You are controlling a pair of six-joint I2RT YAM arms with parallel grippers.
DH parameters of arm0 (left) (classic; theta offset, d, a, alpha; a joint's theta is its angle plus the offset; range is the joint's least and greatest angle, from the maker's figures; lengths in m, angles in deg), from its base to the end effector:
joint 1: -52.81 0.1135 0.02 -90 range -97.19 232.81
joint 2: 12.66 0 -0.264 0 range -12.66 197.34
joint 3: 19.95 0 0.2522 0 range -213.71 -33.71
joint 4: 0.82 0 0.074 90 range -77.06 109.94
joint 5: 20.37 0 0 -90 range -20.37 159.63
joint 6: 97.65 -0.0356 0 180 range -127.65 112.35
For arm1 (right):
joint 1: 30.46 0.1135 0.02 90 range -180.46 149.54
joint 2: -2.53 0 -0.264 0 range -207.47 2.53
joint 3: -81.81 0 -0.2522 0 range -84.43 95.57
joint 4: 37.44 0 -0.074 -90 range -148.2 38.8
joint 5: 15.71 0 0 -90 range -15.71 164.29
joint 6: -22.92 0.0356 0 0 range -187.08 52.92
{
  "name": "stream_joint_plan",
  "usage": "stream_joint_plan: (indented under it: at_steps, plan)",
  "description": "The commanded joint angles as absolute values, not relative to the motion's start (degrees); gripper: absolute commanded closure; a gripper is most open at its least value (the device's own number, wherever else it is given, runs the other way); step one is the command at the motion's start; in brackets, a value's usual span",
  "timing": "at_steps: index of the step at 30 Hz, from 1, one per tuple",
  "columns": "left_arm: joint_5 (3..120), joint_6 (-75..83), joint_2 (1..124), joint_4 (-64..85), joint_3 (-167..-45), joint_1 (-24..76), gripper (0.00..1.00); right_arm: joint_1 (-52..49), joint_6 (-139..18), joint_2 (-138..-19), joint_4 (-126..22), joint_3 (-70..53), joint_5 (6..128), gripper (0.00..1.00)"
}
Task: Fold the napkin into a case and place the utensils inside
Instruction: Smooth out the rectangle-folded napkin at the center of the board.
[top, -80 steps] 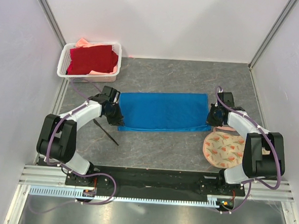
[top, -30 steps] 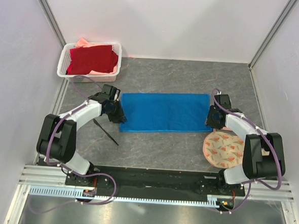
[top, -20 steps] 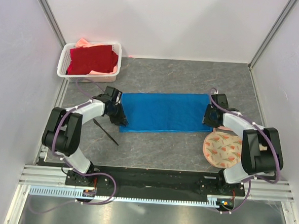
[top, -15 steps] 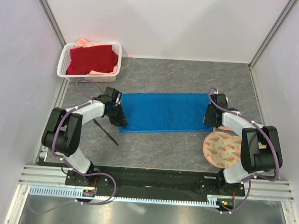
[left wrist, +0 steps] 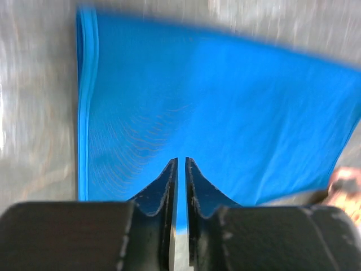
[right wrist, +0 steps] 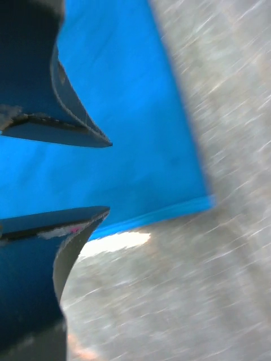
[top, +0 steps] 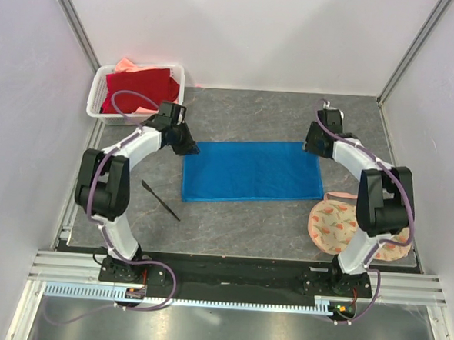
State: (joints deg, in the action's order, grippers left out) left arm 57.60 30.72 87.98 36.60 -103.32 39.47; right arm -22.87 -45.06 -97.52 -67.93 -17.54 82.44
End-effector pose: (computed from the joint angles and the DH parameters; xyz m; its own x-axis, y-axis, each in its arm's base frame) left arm 0.3607 -0.0932 0.2093 -0.8354 -0.4259 -0.3476 -0.2241 0.8412 -0.4921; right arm 0.3717 0.0444 0.2061 -0.7179 0.2788 -0.6379 0.2470 0.9587 0.1410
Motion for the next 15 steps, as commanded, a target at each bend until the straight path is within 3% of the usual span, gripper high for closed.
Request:
stream_joint_plan:
  at_steps: [1, 4, 15]
  plan:
    - [59.61, 34.45, 95.51, 35.18, -109.91, 41.12, 0.88, -22.99, -44.93, -102.84, -66.58, -9.65, 81.85, 0.57]
    - [60.23, 34.72, 98.6, 35.18, -112.55, 41.73, 0.89, -22.99, -45.46, -105.92, -66.58, -6.3, 82.03, 0.72]
    - [62.07, 35.42, 106.06, 34.82, -117.47, 44.45, 0.91, -23.43, -48.0, -114.97, -65.35, 0.12, 83.43, 0.76]
